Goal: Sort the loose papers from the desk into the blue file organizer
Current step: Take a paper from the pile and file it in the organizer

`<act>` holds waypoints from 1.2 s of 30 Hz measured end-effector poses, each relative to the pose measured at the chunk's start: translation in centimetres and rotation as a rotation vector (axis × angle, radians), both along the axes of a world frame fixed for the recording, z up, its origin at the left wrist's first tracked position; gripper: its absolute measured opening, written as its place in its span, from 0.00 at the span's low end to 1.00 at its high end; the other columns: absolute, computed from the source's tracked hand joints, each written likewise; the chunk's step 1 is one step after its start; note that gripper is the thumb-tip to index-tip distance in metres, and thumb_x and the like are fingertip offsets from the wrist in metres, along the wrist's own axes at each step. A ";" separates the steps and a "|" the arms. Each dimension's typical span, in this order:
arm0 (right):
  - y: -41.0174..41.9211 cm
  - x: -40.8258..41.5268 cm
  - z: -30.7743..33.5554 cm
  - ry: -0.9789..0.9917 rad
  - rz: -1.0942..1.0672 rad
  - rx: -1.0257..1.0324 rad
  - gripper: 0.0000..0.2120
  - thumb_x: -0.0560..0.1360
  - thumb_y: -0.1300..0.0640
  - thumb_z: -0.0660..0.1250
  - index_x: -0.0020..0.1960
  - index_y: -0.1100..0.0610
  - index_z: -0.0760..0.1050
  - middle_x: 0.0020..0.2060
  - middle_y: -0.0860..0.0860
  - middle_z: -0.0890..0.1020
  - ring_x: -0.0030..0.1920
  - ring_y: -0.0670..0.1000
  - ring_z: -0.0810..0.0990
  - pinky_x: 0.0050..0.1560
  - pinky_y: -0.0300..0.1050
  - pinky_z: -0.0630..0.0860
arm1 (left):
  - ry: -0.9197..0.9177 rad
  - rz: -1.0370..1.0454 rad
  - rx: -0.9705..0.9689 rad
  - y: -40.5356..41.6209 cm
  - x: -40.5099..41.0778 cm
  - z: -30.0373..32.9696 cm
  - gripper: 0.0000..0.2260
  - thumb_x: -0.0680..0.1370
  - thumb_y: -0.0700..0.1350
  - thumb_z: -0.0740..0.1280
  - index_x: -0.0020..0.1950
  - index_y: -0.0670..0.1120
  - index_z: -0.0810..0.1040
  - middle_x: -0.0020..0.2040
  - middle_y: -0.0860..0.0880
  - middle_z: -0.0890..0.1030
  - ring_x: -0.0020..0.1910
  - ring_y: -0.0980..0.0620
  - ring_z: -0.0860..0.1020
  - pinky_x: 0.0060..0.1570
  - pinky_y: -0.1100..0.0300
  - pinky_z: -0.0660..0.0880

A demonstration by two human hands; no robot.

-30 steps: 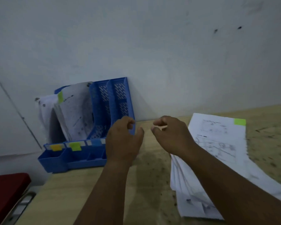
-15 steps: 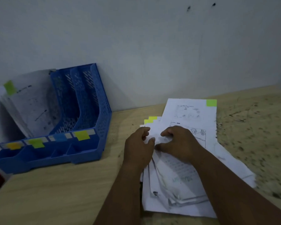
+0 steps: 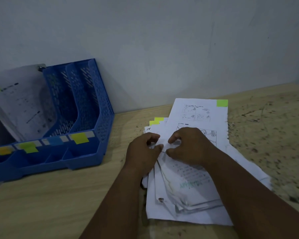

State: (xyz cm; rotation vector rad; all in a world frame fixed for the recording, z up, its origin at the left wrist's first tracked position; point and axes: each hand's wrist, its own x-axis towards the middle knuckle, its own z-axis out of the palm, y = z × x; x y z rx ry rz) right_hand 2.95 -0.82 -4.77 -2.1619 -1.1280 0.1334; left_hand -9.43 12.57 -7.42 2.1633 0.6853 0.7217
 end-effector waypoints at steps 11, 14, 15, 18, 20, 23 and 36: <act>0.0 -1.2 0.9 -0.140 0.043 -0.070 0.23 0.65 0.51 0.75 0.60 0.49 0.81 0.55 0.45 0.82 0.56 0.46 0.79 0.55 0.41 0.76 | -0.105 0.036 -0.195 -0.5 -0.1 1.0 0.11 0.75 0.43 0.75 0.56 0.53 0.83 0.40 0.51 0.85 0.40 0.57 0.83 0.41 0.65 0.77; 0.0 -1.3 1.1 -0.175 0.037 -0.076 0.20 0.67 0.50 0.75 0.58 0.51 0.83 0.53 0.46 0.84 0.53 0.47 0.80 0.53 0.41 0.76 | -0.159 0.030 -0.243 -0.6 -0.1 1.2 0.11 0.75 0.41 0.75 0.55 0.52 0.83 0.38 0.50 0.84 0.35 0.57 0.80 0.36 0.69 0.74; 0.0 -1.3 1.2 -0.180 0.030 -0.072 0.18 0.67 0.49 0.75 0.56 0.51 0.84 0.51 0.47 0.84 0.51 0.48 0.80 0.53 0.42 0.76 | -0.176 0.030 -0.255 -0.6 -0.1 1.3 0.10 0.75 0.41 0.75 0.55 0.52 0.83 0.36 0.50 0.83 0.33 0.58 0.78 0.35 0.69 0.73; 0.0 -1.5 1.3 -0.216 0.006 -0.051 0.11 0.68 0.48 0.73 0.47 0.51 0.86 0.43 0.46 0.85 0.44 0.46 0.81 0.49 0.42 0.78 | -0.217 0.040 -0.280 -0.5 0.0 1.4 0.10 0.75 0.41 0.76 0.55 0.52 0.84 0.37 0.49 0.83 0.33 0.60 0.78 0.35 0.68 0.73; 0.1 -1.7 1.4 -0.232 0.001 -0.051 0.07 0.68 0.48 0.72 0.41 0.50 0.86 0.37 0.45 0.84 0.39 0.44 0.80 0.45 0.41 0.79 | -0.250 0.047 -0.312 -0.5 0.0 1.5 0.10 0.75 0.41 0.76 0.55 0.51 0.84 0.37 0.48 0.84 0.34 0.58 0.80 0.36 0.66 0.75; 0.1 -1.7 1.2 -0.214 0.010 -0.041 0.07 0.66 0.47 0.72 0.38 0.49 0.85 0.35 0.44 0.83 0.38 0.43 0.79 0.43 0.40 0.78 | -0.297 0.037 -0.387 -0.7 -0.1 1.8 0.10 0.75 0.39 0.75 0.55 0.49 0.83 0.37 0.47 0.85 0.34 0.56 0.82 0.39 0.60 0.78; 0.6 -1.5 0.6 -0.255 -0.039 0.382 0.03 0.71 0.56 0.70 0.39 0.53 0.79 0.40 0.48 0.82 0.44 0.46 0.79 0.47 0.39 0.74 | -0.507 0.028 -0.954 -1.4 -0.3 3.9 0.11 0.81 0.44 0.69 0.62 0.42 0.78 0.49 0.39 0.84 0.47 0.41 0.86 0.48 0.53 0.84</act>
